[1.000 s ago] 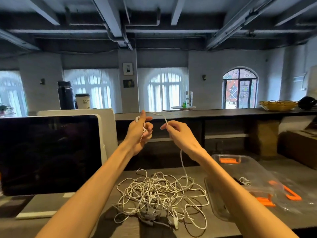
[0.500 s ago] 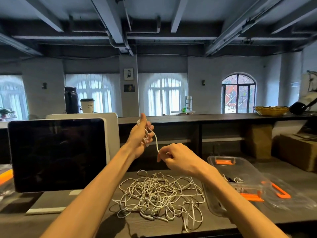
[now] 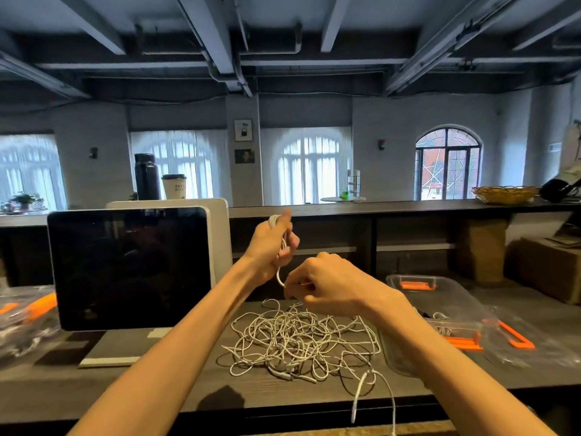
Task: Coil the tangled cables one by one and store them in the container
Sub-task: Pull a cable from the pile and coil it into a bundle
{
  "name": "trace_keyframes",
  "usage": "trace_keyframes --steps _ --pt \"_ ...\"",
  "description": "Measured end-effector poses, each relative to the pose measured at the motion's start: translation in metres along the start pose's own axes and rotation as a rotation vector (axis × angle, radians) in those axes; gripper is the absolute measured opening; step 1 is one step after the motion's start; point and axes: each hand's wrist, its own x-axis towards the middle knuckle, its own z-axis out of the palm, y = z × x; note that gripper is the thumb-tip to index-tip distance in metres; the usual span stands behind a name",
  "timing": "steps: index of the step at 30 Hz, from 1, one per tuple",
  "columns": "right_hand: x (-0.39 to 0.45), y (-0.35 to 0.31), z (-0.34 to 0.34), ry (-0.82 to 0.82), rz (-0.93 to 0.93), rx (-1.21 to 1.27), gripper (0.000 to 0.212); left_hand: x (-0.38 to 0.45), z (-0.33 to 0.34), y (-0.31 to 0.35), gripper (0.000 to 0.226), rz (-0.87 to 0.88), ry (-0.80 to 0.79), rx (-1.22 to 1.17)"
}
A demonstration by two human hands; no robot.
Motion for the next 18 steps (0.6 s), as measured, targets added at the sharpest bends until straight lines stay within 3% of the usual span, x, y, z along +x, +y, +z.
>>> trace_keyframes --steps 4,8,11,14,18 --pt "0.001 0.009 -0.010 0.269 -0.076 0.136 0.016 -0.011 0.002 0.002 0.055 -0.037 -0.095 0.270" --pt "0.002 0.022 -0.018 0.499 -0.086 0.213 0.008 -0.023 0.006 0.005 0.076 -0.116 -0.271 0.256" --pt "0.003 0.026 -0.017 0.555 -0.085 0.250 0.008 -0.030 0.008 0.008 0.077 -0.221 -0.380 0.089" --pt "0.000 0.029 -0.015 0.582 -0.062 0.345 0.025 -0.035 0.005 0.003 0.082 -0.359 -0.545 -0.025" --pt "-0.004 0.035 -0.013 0.532 0.004 0.538 0.032 -0.041 0.009 0.001 0.061 -0.311 -0.594 0.040"
